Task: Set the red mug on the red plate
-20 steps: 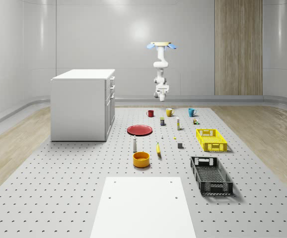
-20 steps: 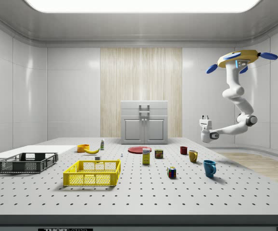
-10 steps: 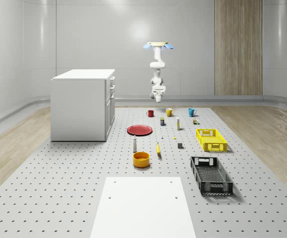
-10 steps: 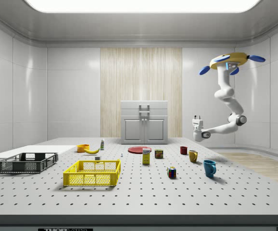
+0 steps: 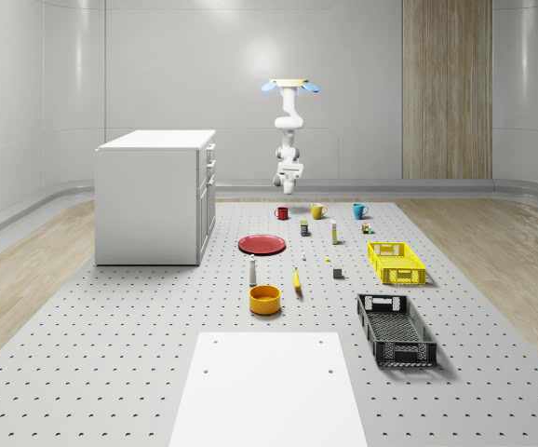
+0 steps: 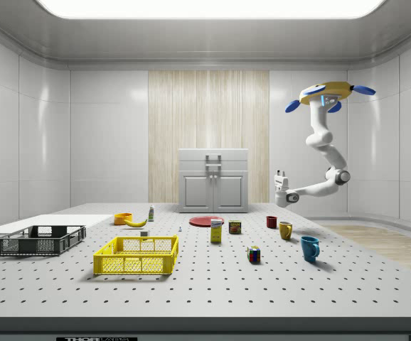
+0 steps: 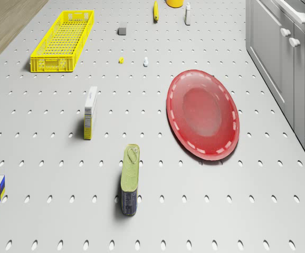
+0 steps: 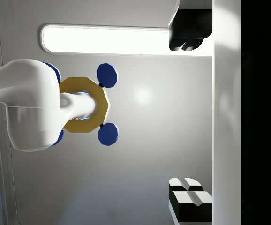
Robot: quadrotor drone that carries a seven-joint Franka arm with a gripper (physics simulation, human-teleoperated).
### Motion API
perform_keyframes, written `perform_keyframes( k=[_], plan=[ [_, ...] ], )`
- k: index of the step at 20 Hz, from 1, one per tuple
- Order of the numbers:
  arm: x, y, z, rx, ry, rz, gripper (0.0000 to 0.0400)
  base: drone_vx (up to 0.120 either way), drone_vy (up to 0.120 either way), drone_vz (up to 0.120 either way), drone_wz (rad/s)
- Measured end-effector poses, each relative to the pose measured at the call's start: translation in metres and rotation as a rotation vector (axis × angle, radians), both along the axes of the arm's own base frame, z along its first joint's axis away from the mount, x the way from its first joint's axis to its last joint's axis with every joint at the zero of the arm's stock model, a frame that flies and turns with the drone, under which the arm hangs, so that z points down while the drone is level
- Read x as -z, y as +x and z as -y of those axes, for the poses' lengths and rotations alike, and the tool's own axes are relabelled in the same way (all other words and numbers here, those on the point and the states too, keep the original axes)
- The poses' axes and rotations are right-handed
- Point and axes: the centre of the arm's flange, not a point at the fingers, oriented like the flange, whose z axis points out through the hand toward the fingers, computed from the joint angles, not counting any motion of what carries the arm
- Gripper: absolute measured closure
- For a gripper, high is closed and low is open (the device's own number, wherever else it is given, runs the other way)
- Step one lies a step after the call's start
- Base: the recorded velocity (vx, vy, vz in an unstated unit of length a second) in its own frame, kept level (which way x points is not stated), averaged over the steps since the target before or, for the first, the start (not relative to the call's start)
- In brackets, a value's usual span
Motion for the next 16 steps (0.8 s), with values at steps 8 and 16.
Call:
perform_keyframes(
  k=[8,16],
  plan=[
    [0.006,0.000,-0.025,0.007,-0.263,0.006,0.0000,0.120,-0.120,0.000,0.000],
    [0.066,0.001,-0.084,0.033,-1.132,0.007,0.0000,0.120,-0.085,-0.050,0.000]
  ],
)
